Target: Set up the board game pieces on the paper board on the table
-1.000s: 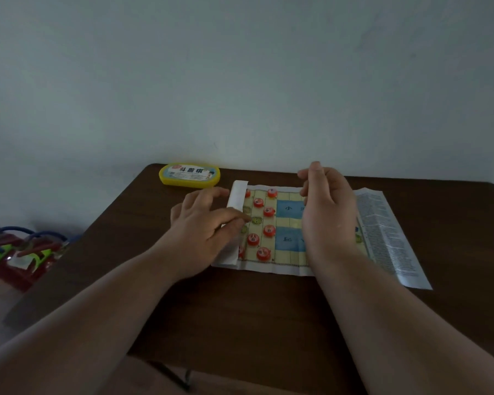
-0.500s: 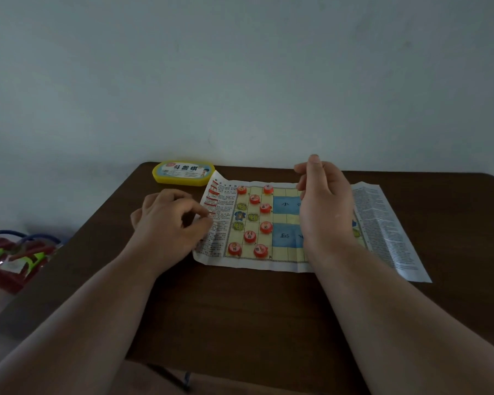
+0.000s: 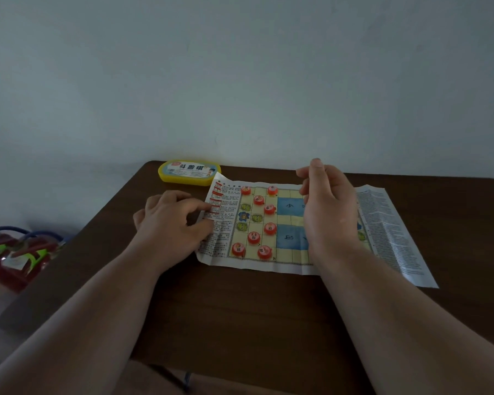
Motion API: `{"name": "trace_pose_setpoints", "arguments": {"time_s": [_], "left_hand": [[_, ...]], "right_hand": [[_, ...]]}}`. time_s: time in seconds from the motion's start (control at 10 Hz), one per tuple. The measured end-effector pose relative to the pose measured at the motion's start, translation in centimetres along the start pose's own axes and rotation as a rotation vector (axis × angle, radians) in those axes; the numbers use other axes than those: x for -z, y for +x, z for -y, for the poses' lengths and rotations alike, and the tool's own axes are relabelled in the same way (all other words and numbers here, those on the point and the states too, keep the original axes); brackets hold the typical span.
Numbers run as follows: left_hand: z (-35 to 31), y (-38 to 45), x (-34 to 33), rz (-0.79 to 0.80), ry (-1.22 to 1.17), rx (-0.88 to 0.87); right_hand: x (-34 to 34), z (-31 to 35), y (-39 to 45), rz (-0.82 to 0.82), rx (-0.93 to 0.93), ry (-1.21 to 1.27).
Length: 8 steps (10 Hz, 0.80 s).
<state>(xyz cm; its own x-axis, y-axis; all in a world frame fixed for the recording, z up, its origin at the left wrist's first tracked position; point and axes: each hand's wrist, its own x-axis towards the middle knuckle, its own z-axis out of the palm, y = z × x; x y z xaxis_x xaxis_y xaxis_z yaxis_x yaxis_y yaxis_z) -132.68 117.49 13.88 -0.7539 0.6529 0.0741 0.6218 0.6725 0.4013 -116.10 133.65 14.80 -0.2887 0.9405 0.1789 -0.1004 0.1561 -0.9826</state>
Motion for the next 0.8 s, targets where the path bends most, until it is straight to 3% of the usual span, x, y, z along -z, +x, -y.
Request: {"name": "trace_pose_setpoints", "arguments": {"time_s": [0.3, 0.5, 0.6, 0.7, 0.8], "left_hand": [[-0.1, -0.2, 0.1, -0.068, -0.115, -0.038], [-0.9, -1.0, 0.9, -0.067, -0.12, -0.082], [-1.0, -1.5, 1.6, -0.099, -0.215, -0.094], [-1.8, -3.1, 2.4, -0.16, -0.423, -0.1], [-3.0, -4.5, 3.1, -0.223, -0.743, 0.004]], "right_hand": [[0.9, 1.5, 0.1, -0.033, -0.013, 0.048], [3.7, 4.1, -0.4, -0.149, -0.145, 0.215], [6.2, 5.7, -0.9, -0.153, -0.141, 0.247], [9.0, 6.9, -1.6, -0.149, -0.113, 0.24], [11.4, 7.7, -2.6, -0.16, -0.07, 0.206]]}}
